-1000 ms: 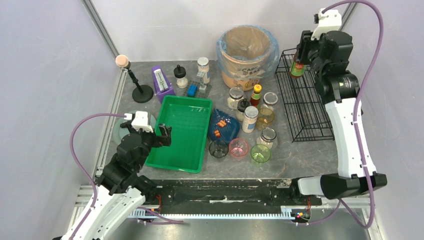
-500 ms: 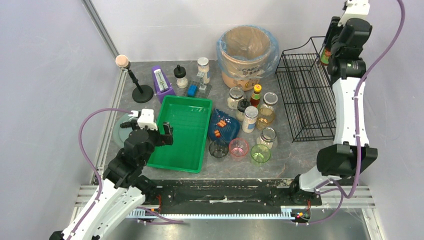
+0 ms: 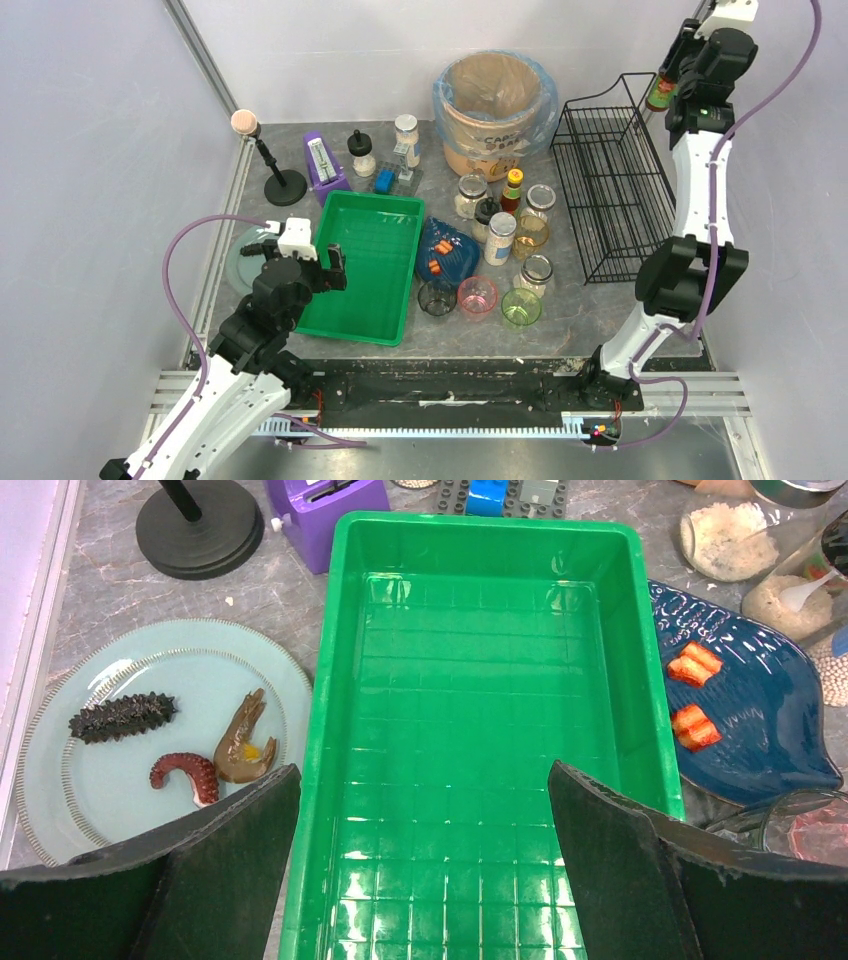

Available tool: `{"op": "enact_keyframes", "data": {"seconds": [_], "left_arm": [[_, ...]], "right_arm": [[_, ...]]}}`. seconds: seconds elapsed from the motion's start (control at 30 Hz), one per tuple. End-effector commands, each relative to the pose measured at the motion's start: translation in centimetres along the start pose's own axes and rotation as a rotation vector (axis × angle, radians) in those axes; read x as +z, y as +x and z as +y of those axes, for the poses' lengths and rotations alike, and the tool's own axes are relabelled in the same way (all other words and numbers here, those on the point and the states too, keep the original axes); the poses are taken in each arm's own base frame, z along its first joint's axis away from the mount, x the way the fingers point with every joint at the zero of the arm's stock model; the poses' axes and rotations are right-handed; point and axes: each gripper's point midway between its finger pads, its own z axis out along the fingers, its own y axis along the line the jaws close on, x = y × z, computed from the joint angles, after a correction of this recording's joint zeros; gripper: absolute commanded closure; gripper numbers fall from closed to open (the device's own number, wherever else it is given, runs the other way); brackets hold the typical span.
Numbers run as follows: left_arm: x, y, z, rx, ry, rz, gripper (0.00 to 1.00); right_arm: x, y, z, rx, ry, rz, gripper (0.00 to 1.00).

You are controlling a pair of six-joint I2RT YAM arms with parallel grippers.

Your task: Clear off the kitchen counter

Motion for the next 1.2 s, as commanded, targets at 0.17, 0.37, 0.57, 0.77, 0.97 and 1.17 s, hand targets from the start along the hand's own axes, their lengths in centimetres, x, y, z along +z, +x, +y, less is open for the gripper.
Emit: {"op": "enact_keyframes", "data": {"seconds": [0.17, 0.37, 0.57, 0.77, 0.97, 1.17], "left_arm": [[0.4, -0.8, 0.2, 0.022, -0.015, -0.035, 0.01], [0.4, -0.7, -0.2, 0.03, 0.005, -0.032, 0.01], [0.6, -0.6, -0.3, 0.034, 0.012, -0.025, 0.01], [0.6, -0.5, -0.5, 0.037, 0.02, -0.022, 0.01], [0.7, -0.5, -0.6, 0.039, 0.026, -0.019, 0.01], [0.6, -0.5, -0.6, 0.039, 0.029, -0.022, 0.01]], "right_arm": [[3.2, -4.3, 1.6, 0.04, -0.086, -0.231, 1.0], [5.6, 0.1, 1.7, 0.04, -0.086, -0.161, 1.0], [6.8, 3.8, 1.6, 0.063, -0.1, -0.101, 0.99], [7.3, 5.9, 1.3, 0.052, -0.091, -0.064, 0.94], [7.3, 7.2, 1.3, 0.035, -0.089, -0.04, 0.83], [7.1, 7.1, 1.3, 0.035, -0.092, -0.041, 0.62]]}}
